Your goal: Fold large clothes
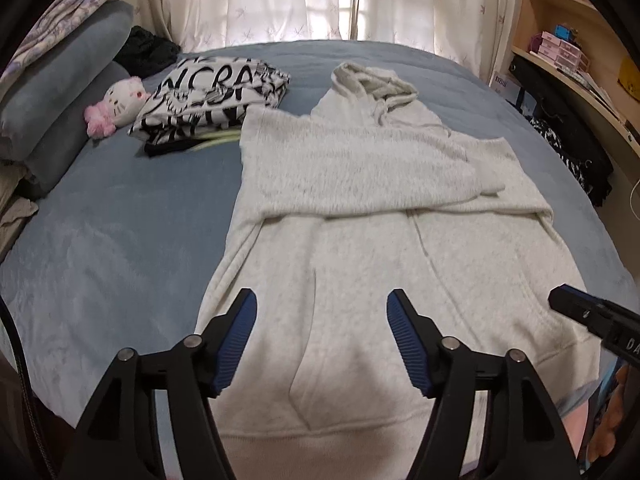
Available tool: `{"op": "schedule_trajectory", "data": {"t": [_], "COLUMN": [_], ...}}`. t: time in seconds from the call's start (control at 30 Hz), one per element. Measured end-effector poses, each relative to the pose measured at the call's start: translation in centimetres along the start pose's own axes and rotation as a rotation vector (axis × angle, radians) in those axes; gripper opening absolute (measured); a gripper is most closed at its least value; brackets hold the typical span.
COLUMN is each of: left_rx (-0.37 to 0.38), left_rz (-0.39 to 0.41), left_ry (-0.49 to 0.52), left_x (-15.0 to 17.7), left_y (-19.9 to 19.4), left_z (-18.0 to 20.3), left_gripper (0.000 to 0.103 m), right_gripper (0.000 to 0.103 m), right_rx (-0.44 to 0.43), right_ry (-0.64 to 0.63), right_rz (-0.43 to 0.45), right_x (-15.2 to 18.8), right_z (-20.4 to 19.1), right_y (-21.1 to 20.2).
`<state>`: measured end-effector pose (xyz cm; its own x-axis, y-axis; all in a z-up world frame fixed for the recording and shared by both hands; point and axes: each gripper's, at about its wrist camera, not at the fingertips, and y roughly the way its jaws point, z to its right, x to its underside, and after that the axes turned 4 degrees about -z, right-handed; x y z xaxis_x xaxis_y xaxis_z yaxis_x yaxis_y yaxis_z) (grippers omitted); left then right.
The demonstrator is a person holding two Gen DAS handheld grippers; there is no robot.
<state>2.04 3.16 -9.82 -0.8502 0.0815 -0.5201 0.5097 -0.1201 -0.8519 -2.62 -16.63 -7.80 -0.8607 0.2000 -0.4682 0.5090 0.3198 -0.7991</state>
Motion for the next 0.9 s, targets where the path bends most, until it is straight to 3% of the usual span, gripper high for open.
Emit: {"op": "schedule_trajectory", "data": {"t": [0.27, 0.5, 0.63, 0.77, 0.9], "left_rx": [0.01, 0.133, 0.219, 0.241, 0.246], "left_rz": [-0.091, -0.189, -0.201, -0.185, -0.199], "left_ry": [-0.098, -0.273, -0.297, -0.289, -0.298], "left_x": [4.8, 8.8, 9.6, 9.5, 9.1], "left_y": [0.5, 2.4, 3.3, 4.0, 5.2], "left_z": [-5.9, -12.0, -12.9, -12.6, -12.5], "left_gripper": [0.067, 0.067, 0.067, 0.067, 0.068], "right_gripper": [0.035, 0.035, 0.035, 0.035, 0.035], "right_rx": [0.106, 0.211, 0.21, 0.24, 0.21], "right_ry": [0.025, 0.125, 0.197, 0.253, 0.317], "right_rz": [-0.021, -0.046, -0.031, -0.011, -0.009], "right_x": [2.9, 5.5, 6.5, 7.1, 7.4], "right_z": [4.2, 10.1, 13.0, 14.9, 16.5], "right_y": [-2.1, -4.3, -5.9, -7.2, -7.6]}}
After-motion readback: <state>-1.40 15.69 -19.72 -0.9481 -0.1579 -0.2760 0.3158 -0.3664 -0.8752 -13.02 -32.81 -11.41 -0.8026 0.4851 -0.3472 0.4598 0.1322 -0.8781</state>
